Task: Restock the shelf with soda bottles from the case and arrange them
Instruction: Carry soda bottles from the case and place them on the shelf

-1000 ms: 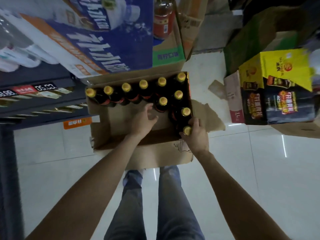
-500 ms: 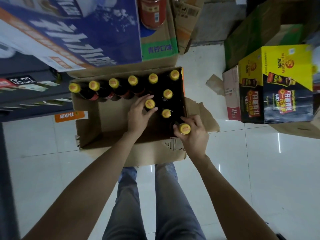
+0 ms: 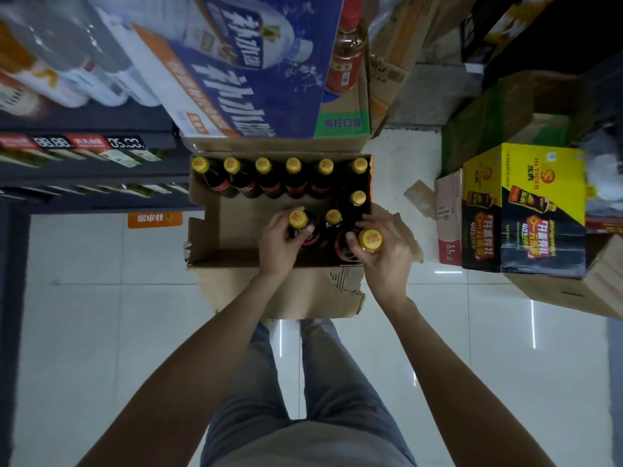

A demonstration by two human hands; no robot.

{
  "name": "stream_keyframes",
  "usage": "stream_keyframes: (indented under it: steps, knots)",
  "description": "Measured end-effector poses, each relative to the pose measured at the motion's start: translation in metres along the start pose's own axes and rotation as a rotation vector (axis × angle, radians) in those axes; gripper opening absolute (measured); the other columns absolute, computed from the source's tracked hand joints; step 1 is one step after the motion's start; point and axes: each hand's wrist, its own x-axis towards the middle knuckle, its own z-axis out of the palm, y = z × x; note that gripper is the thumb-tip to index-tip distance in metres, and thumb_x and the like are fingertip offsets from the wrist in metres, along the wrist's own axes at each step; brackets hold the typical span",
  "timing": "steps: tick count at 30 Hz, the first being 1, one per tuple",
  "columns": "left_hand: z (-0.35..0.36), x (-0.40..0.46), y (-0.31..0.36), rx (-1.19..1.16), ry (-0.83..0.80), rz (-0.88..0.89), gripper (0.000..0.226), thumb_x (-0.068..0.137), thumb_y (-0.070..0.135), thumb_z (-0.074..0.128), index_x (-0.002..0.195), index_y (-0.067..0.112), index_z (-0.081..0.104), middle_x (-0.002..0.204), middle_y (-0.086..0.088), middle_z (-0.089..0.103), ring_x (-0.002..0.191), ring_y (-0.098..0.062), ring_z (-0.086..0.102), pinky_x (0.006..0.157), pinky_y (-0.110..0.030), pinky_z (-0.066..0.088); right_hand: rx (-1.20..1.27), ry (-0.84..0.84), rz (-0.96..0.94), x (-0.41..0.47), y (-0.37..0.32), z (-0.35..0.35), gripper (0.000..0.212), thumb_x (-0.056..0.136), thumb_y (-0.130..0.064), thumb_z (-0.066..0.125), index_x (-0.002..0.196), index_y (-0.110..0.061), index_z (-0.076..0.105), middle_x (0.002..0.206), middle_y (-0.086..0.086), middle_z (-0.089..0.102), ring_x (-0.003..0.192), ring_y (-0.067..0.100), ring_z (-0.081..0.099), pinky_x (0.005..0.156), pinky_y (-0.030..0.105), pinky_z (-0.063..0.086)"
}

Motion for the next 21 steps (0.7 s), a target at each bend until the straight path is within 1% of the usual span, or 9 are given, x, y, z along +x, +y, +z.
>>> stream_keyframes:
  steps: [2,5,8,10,12,16,19,21]
  knots:
    - [0.006,-0.003,0.003,-0.031,-0.011,0.021,0.049,0.082,0.046,0.064,0.120,0.015,0.063,0.112,0.008,0.055,0.109,-0.013,0.057,0.089,-0.028,0.049,0.035,-0.016,0.008,-0.001,0.000,0.000,0.022,0.081,-0.029,0.073,0.093,-0.011,0.070,0.104,0.000,0.068,0.091,0.011,0.064,0.072,0.023,0.051]
    - [0.013,0.000,0.003,-0.029,-0.013,0.032,0.047,0.082,0.043,0.064,0.119,0.013,0.063,0.114,0.005,0.056,0.110,-0.016,0.058,0.090,-0.036,0.052,0.063,-0.036,0.054,-0.002,0.000,0.001,0.023,0.081,-0.030,0.072,0.094,-0.012,0.069,0.101,-0.003,0.068,0.087,0.006,0.062,0.070,0.022,0.051]
    - [0.011,0.004,0.002,-0.037,-0.022,0.006,0.046,0.083,0.043,0.064,0.120,0.016,0.063,0.115,0.008,0.054,0.113,-0.018,0.058,0.094,-0.041,0.051,0.062,-0.038,0.090,-0.005,0.006,0.000,0.025,0.081,-0.032,0.072,0.095,-0.012,0.069,0.097,-0.002,0.069,0.084,0.008,0.062,0.068,0.029,0.052]
    - [0.006,0.006,0.002,-0.043,-0.036,-0.007,0.042,0.085,0.036,0.066,0.121,0.016,0.062,0.115,0.009,0.053,0.113,-0.015,0.056,0.097,-0.040,0.049,0.064,-0.052,0.080,-0.007,0.006,-0.002,0.027,0.080,-0.034,0.072,0.096,-0.012,0.069,0.097,-0.001,0.069,0.086,0.012,0.064,0.069,0.032,0.053]
    - [-0.001,0.006,0.005,-0.039,-0.046,-0.001,0.038,0.086,0.029,0.068,0.121,0.016,0.061,0.115,0.009,0.053,0.113,-0.013,0.055,0.099,-0.037,0.047,0.072,-0.073,0.057,-0.007,0.002,-0.004,0.028,0.080,-0.034,0.073,0.097,-0.011,0.069,0.097,0.000,0.070,0.087,0.012,0.065,0.070,0.032,0.054]
    - [-0.013,0.000,0.013,-0.042,-0.018,0.011,0.038,0.087,0.027,0.068,0.122,0.016,0.061,0.116,0.007,0.053,0.113,-0.009,0.052,0.096,-0.029,0.045,0.080,-0.062,0.010,-0.007,-0.011,-0.006,0.027,0.076,-0.033,0.076,0.094,-0.013,0.071,0.094,-0.003,0.072,0.082,0.009,0.066,0.067,0.029,0.055]
    - [-0.019,-0.005,0.016,-0.067,-0.005,0.014,0.039,0.086,0.032,0.068,0.122,0.016,0.061,0.119,0.004,0.056,0.114,-0.010,0.053,0.097,-0.036,0.048,0.088,-0.057,-0.037,-0.011,-0.019,-0.011,0.026,0.076,-0.033,0.076,0.092,-0.013,0.072,0.093,-0.003,0.072,0.081,0.007,0.066,0.067,0.026,0.054]
    - [-0.023,-0.009,0.021,-0.084,-0.002,0.020,0.047,0.085,0.043,0.066,0.123,0.016,0.061,0.122,0.000,0.058,0.116,-0.011,0.054,0.098,-0.042,0.048,0.103,-0.065,-0.039,-0.012,-0.027,-0.014,0.028,0.076,-0.036,0.076,0.091,-0.013,0.072,0.094,-0.005,0.072,0.082,0.007,0.067,0.068,0.024,0.054]
